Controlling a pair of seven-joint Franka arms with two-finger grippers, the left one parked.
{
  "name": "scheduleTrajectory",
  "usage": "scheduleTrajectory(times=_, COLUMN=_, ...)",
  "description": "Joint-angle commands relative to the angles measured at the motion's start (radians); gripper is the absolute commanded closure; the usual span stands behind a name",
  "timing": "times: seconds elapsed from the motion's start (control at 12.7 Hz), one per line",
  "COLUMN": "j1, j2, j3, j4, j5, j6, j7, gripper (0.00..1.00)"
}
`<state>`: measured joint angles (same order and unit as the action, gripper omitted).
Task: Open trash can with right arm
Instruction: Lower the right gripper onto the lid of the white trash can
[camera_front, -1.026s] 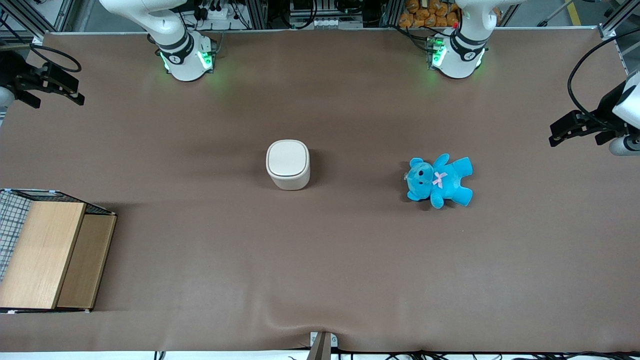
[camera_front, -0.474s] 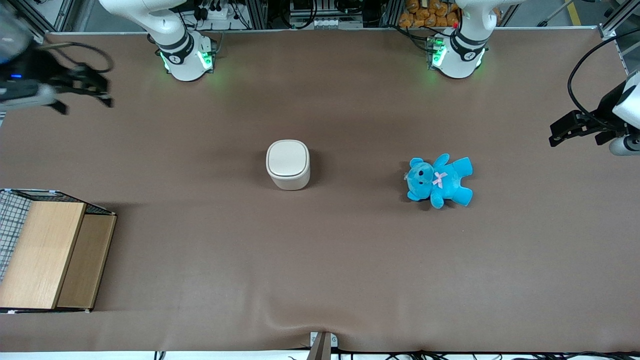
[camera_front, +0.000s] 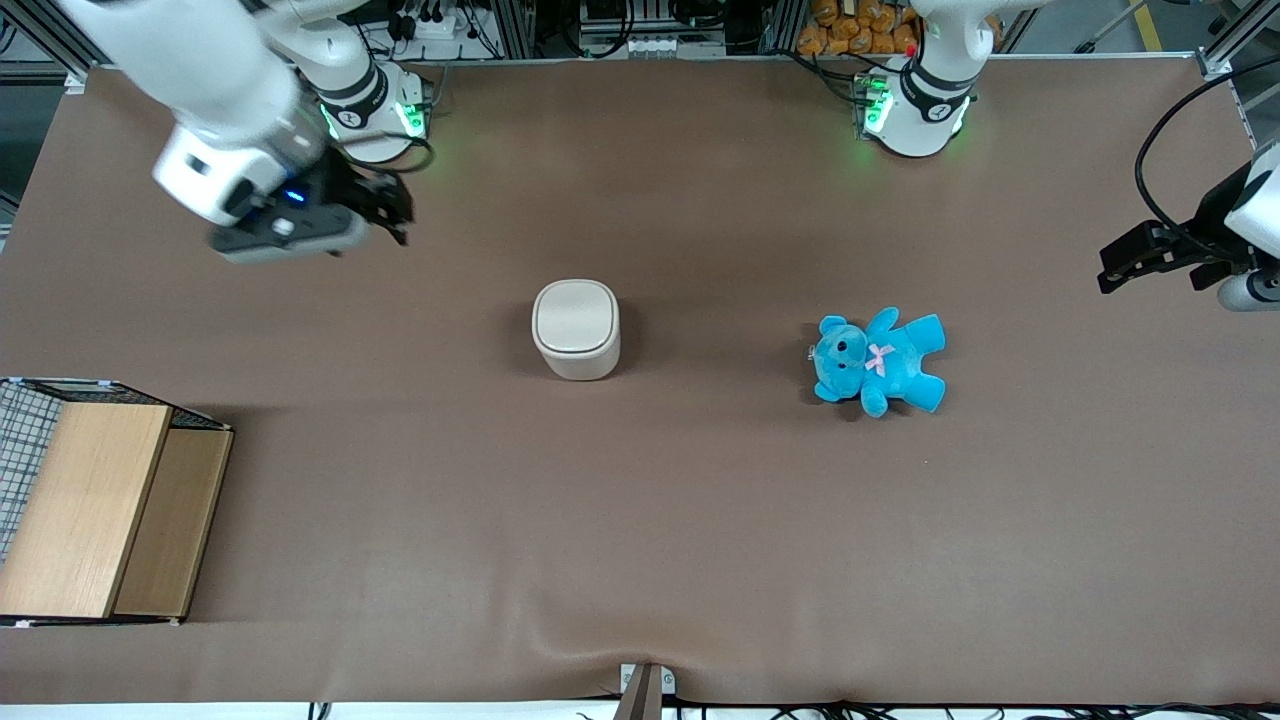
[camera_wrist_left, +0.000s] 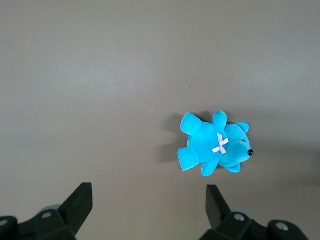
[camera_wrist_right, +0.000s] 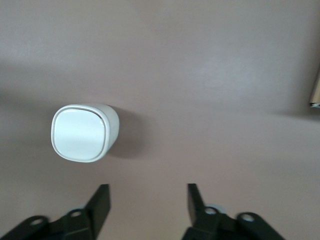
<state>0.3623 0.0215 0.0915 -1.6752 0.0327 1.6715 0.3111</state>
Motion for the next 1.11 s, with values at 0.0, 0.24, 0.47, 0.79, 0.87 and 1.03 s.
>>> scheduleTrajectory(times=0.0, j1=0.053, j2=0.072, j3=0.016, j4=-0.023, j5=0.001, j6=0.080, j7=0.109, gripper=0.75)
scheduleTrajectory(times=0.24, j1=0.087, j2=0.133, j3=0.020, j4=-0.107, j5=0.001, j6=0.192, j7=0.134, gripper=1.00)
scheduleTrajectory(times=0.47, j1=0.142, j2=0.187, j3=0.020, j4=-0.182, j5=0.000, j6=0.336, j7=0.244, gripper=1.00)
scheduleTrajectory(times=0.79, j1=0.200, j2=0.267, j3=0.020, j4=-0.196, j5=-0.049, j6=0.419, j7=0.291, gripper=1.00)
scheduleTrajectory(times=0.87, j1=0.211, j2=0.279, j3=0.020, j4=-0.199, j5=-0.081, j6=0.438, j7=0.327, gripper=1.00)
scheduleTrajectory(times=1.03, j1=0.221, j2=0.296, j3=0.020, j4=-0.201, j5=-0.106, j6=0.447, j7=0.347, gripper=1.00)
